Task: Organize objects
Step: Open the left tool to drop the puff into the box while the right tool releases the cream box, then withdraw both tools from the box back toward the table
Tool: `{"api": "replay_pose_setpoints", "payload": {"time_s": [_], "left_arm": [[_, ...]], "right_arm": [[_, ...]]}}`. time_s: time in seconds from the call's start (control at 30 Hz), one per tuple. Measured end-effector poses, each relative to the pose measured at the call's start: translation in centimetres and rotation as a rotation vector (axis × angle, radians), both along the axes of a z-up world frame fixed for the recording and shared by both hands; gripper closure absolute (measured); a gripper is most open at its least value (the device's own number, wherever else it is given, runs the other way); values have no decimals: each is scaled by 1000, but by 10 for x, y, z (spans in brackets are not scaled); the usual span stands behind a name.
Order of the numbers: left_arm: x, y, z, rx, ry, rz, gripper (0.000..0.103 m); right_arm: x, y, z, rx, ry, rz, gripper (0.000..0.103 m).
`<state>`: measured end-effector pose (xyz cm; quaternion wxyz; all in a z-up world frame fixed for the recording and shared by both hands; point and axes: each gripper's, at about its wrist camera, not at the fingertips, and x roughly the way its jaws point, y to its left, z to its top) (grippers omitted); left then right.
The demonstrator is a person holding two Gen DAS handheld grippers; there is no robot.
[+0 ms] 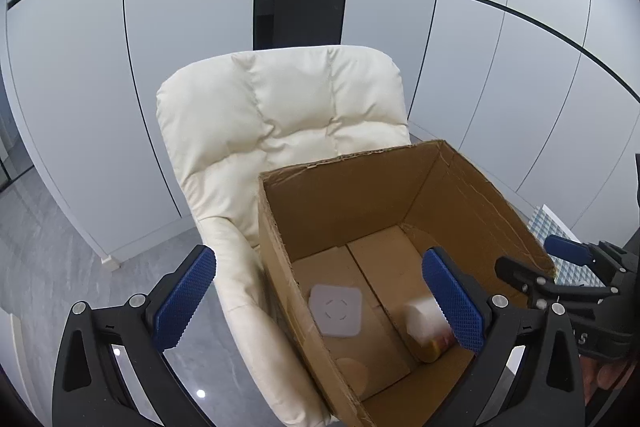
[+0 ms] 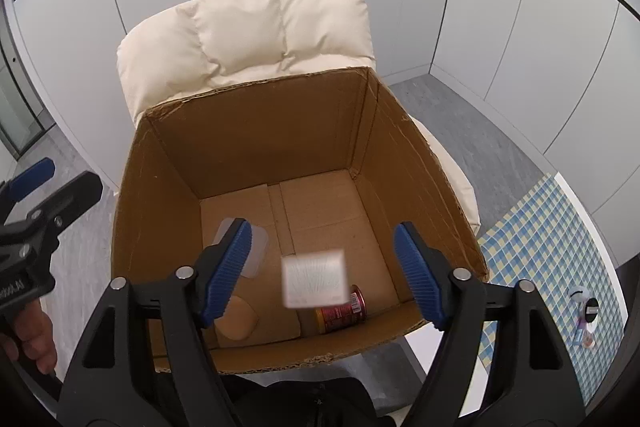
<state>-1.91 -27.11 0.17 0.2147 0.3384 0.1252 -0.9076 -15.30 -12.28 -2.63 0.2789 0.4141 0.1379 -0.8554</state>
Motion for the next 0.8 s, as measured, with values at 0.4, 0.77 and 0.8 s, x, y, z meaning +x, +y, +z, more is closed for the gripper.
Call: {"api": "replay_pose_setpoints", "payload": {"time_s": [0.4,0.77,0.8], "left_arm": [[-12,16,-1,-3,-6,-29,0],[-35,48,-3,-8,-10,-92,0],[-38,52,-3,-8,-11,-99,0]], "right_arm": [[-3,16,2,30,41,-32,2],[-15,61,4,16,30,-105,2],[-15,66,4,15,31,-112,2]]}}
